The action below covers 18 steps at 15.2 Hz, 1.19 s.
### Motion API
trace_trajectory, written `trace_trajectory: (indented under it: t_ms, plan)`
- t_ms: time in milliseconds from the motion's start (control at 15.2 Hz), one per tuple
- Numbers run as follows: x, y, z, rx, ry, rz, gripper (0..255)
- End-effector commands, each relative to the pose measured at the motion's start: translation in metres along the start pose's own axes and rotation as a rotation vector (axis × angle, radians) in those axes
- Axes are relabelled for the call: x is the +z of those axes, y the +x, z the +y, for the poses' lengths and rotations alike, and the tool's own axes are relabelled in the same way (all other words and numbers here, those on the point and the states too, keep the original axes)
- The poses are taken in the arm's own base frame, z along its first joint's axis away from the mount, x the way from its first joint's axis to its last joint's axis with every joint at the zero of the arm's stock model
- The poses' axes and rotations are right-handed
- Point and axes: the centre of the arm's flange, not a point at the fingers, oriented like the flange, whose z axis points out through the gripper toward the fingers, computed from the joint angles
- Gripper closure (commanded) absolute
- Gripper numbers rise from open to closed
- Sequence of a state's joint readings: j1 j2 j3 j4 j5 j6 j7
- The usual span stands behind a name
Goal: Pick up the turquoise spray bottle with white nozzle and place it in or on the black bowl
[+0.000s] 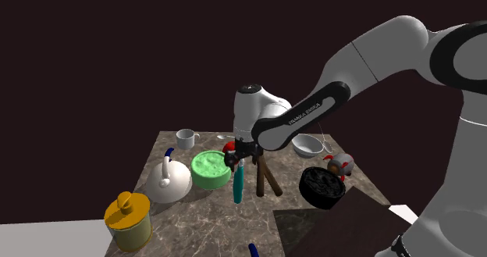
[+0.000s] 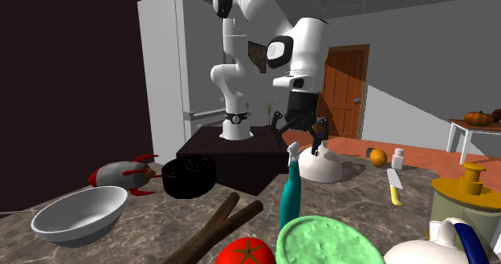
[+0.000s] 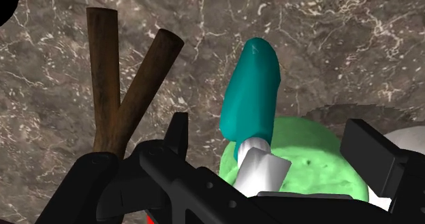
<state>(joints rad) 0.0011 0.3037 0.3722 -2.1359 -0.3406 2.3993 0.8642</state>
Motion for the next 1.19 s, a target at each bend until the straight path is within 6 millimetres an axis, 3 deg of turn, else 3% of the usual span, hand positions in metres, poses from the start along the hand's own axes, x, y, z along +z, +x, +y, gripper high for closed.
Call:
trace_trajectory:
  t_ms: [0,462,528,1122]
  plan:
    - [0.0043,0.001,-0.0007,0.0,0.0,0.0,0]
    - [0.0042,0.001,-0.0007,0.0,0.0,0.0,0]
    - [0.0042,0.001,-0.0007,0.0,0.0,0.0,255]
    - [0.0043,0.001,-0.0007,0.0,0.0,0.0,255]
